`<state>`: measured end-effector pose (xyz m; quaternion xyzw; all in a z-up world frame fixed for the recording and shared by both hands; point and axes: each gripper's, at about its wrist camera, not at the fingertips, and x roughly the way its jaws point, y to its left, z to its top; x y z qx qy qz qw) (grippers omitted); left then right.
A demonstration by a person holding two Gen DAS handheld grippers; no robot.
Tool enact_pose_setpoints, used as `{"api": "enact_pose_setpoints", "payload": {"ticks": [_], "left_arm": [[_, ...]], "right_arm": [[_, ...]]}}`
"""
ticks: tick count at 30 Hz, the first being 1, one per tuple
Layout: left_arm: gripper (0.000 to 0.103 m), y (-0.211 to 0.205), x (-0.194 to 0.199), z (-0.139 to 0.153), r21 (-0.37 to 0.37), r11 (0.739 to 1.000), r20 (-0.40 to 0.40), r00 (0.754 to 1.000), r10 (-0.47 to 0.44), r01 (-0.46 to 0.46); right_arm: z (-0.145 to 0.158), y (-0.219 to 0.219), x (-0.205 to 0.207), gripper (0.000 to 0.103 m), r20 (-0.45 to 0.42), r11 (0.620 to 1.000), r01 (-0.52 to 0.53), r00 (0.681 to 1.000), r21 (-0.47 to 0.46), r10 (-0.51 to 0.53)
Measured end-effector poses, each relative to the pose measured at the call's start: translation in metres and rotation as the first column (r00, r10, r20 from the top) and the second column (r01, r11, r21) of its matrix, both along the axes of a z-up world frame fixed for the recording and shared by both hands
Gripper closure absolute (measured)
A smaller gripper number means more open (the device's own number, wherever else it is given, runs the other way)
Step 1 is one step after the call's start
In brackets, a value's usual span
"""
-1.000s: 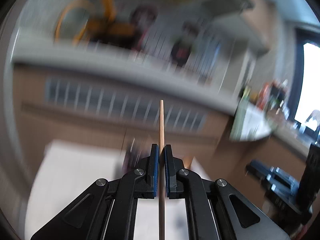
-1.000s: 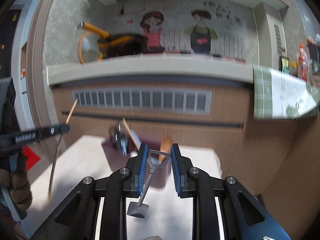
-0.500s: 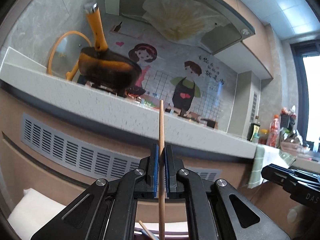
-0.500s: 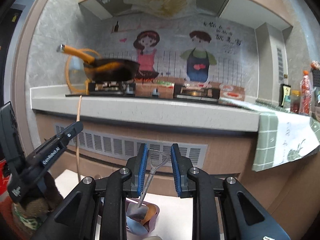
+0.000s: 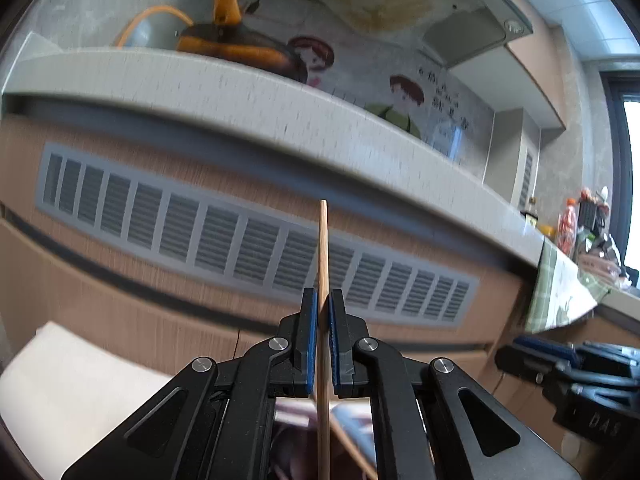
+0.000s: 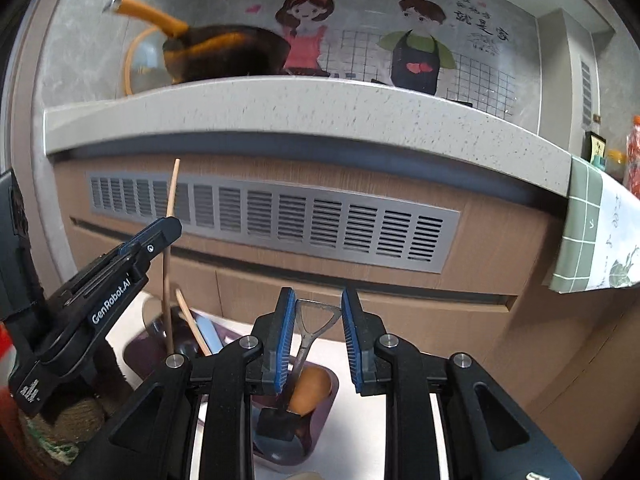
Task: Organize utensils
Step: 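Lower the shovel and chopstick into the maroon holder with both tools, then open both tools and withdraw them from the holder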
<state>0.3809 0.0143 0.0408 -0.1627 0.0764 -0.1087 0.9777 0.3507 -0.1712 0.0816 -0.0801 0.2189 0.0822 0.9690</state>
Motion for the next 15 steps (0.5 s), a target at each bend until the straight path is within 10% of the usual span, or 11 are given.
{"api": "enact_pose_setpoints", "payload": {"ticks": [7,15], "left_arm": [[0.095,0.002,-0.022,-0.016,-0.008,0.998,-0.111,0.992,-0.060,0.059],[0.042,0.015,-0.092,-0.001,0.064,0.994,-0.210,0.975,-0.069,0.084]], "right_arm": [[-0.019,0.009,-0.003,0.081,-0.100,0.999,-0.040,0.994,0.006,0.040],[-0.017,-0.010,-0.038,0.075,-0.134,0.987,-0.037,0.989,0.156,0.058]]}}
